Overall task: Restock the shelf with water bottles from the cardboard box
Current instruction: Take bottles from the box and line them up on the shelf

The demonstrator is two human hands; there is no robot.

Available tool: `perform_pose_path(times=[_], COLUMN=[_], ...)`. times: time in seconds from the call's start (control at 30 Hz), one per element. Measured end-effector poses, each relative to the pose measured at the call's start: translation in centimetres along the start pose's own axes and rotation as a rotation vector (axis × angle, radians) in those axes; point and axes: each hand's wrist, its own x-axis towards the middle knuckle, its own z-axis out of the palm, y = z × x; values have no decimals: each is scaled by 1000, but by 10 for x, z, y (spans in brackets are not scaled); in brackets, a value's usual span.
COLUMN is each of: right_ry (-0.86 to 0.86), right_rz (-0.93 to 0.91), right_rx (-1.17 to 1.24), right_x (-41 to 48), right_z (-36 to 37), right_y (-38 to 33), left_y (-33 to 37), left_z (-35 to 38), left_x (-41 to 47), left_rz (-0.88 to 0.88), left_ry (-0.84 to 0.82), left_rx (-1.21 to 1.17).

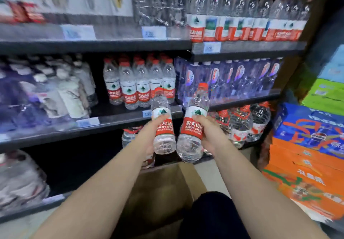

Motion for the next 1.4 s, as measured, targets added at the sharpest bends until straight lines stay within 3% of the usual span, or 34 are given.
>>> perform_pose_path(times=[0.33, 0.63, 0.9, 1.07, 1.4], right_ry=[-160, -225, -306, -353, -351], right_rz=[-49, -124, -144, -158, -174], right_rx=[-230, -386, -579, -538, -487], right_x=[43, 115, 195, 226, 234], right_z=[115, 163, 168, 168, 156], right_y=[18, 17, 26, 43, 77], left_y=[65, 103, 138, 155, 143], left_z=[-112, -140, -155, -161, -182], left_x=[-27, 20, 75, 104, 148], left_rz=[278, 429, 500, 544, 464], left_ry=[228, 464, 470, 431, 380], left_rx=[-65, 171, 224, 293, 406])
